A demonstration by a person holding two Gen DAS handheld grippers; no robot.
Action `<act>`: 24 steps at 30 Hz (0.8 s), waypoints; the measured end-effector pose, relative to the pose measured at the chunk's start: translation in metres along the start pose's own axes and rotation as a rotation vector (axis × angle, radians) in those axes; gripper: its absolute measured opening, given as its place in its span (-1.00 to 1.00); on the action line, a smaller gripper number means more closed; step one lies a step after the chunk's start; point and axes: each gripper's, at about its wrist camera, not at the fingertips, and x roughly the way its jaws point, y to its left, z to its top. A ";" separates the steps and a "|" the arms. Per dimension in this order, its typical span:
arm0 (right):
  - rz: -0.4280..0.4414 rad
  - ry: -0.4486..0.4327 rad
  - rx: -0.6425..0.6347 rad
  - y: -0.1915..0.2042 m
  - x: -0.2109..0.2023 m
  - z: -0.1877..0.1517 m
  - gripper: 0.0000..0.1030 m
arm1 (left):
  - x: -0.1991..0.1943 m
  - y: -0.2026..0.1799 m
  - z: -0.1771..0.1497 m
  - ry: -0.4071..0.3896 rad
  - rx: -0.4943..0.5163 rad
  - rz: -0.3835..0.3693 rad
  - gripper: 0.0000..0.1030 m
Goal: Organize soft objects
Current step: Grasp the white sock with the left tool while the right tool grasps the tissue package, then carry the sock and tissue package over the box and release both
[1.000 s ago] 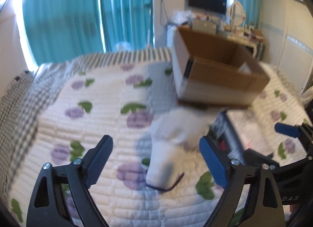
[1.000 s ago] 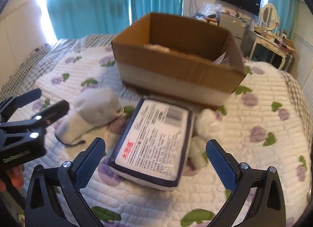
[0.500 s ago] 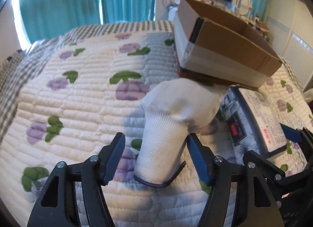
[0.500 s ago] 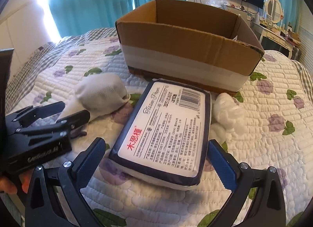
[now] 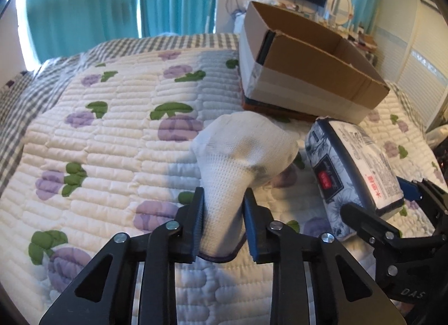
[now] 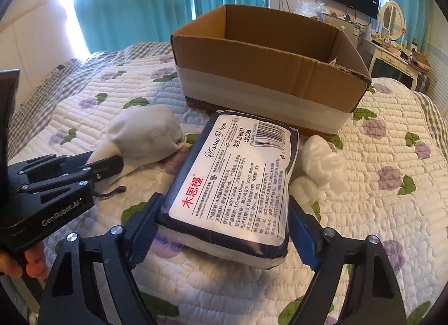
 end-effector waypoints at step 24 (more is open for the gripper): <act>0.155 -0.221 0.100 -0.023 -0.139 0.023 0.48 | -0.102 -0.043 0.023 -0.143 0.034 0.008 -0.55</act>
